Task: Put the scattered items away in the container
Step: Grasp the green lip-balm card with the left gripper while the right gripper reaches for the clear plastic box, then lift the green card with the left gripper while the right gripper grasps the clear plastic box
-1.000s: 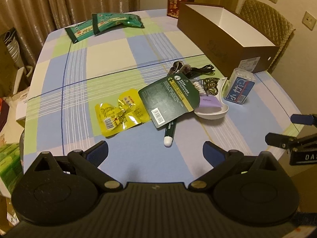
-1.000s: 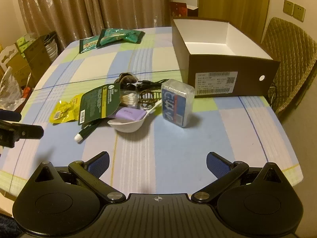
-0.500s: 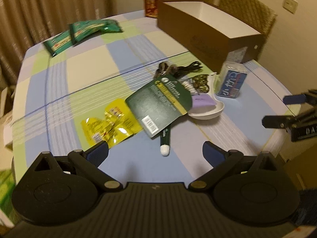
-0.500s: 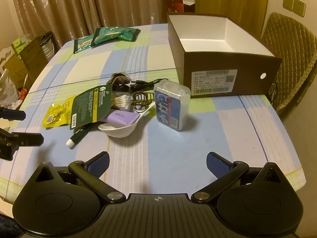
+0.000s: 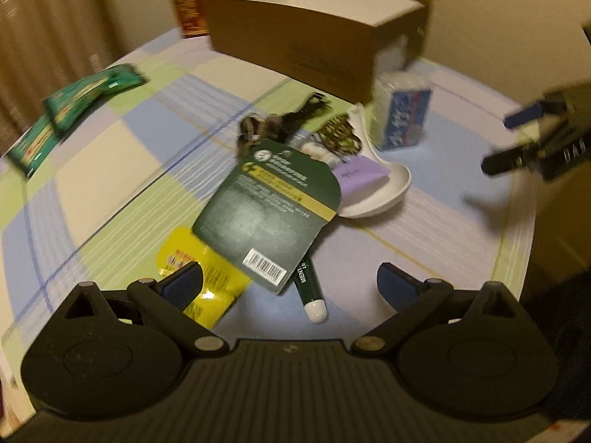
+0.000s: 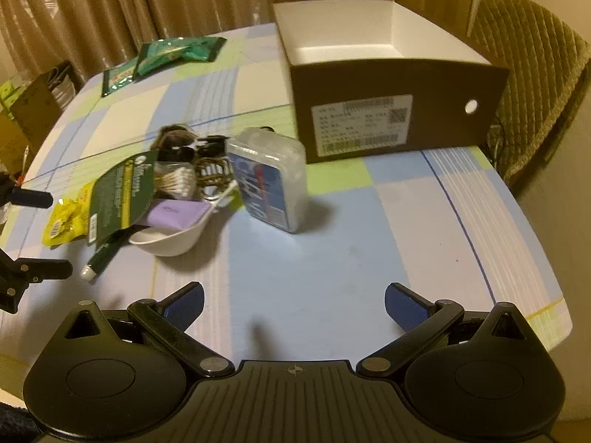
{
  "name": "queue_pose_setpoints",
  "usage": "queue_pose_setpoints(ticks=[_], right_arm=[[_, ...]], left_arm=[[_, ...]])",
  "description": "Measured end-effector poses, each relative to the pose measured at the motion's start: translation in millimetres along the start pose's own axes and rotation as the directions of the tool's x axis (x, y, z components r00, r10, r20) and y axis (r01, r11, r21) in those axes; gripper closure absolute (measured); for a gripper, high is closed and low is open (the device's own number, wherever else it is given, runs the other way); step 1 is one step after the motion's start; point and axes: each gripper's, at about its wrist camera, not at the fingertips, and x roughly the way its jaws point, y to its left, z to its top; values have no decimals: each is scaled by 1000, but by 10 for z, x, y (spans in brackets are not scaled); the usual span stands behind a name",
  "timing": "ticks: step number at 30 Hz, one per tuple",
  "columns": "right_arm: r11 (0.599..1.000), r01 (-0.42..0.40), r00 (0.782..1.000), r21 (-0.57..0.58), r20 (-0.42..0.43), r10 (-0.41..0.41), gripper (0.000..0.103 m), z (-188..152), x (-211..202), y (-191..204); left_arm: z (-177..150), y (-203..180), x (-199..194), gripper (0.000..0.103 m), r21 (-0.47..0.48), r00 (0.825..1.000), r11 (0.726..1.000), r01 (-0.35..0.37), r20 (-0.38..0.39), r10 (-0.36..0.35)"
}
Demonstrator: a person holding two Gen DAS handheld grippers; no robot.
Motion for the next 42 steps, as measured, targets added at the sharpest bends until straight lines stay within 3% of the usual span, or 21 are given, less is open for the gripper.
queue_pose_setpoints(ticks=[4, 11, 22, 26, 30, 35, 42], right_arm=[[999, 11, 1000, 30, -16, -10, 2, 12, 47, -118], [996, 47, 998, 79, -43, -44, 2, 21, 99, -331], [990, 70, 995, 119, -78, -61, 2, 24, 167, -481], [991, 71, 995, 117, -80, -61, 2, 29, 176, -485], [991, 69, 995, 118, -77, -60, 2, 35, 181, -487], [992, 56, 997, 112, -54, -50, 2, 66, 153, -446], [997, 19, 1000, 79, -3, -19, 2, 153, 99, -330]], left_arm=[[99, 42, 171, 4, 121, 999, 992, 24, -29, -21], [301, 195, 481, 4, 235, 995, 971, 46, -94, -25], [479, 195, 744, 4, 323, 987, 937, 130, -131, -92], [503, 215, 801, 12, 337, 983, 928, 157, -144, -114], [488, 207, 756, 12, 359, 983, 920, 160, -140, -116], [508, 200, 626, 12, 348, 989, 928, 133, -103, -103], [536, 175, 423, 13, 258, 998, 965, 44, -56, -31]])
